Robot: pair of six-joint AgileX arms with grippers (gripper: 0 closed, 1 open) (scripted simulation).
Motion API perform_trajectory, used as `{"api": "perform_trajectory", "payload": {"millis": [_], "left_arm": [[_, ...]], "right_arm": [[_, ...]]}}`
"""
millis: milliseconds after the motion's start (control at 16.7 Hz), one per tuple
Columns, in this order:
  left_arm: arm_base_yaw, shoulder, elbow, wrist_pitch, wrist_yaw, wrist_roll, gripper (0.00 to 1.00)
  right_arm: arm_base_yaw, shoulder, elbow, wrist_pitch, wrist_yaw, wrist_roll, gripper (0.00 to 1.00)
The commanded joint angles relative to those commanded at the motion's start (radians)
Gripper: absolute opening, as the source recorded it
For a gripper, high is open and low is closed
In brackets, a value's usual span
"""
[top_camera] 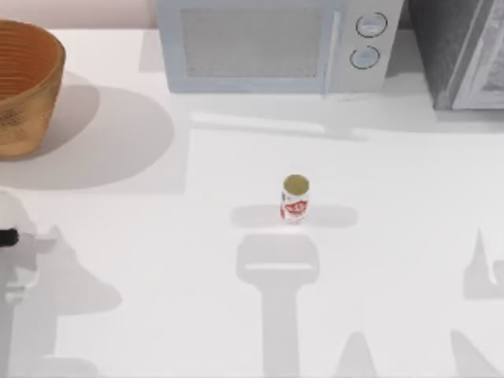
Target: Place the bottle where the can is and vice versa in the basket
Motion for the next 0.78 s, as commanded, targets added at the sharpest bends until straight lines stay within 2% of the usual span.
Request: {"api": "perform_trajectory", "payload": {"millis": [480, 780], "left_arm": [[0.012, -0.013, 0.004, -0.013, 0.001, 0.008, 0.0], [0.16, -0.181, 0.105, -0.221, 0.015, 0.087, 0.0]], "right_arm": [[0.0, 0.0, 0.0, 0.0, 0.0, 0.0, 1.0], [0.0, 0.0, 0.0, 0.0, 0.0, 0.0, 1.0]]}}
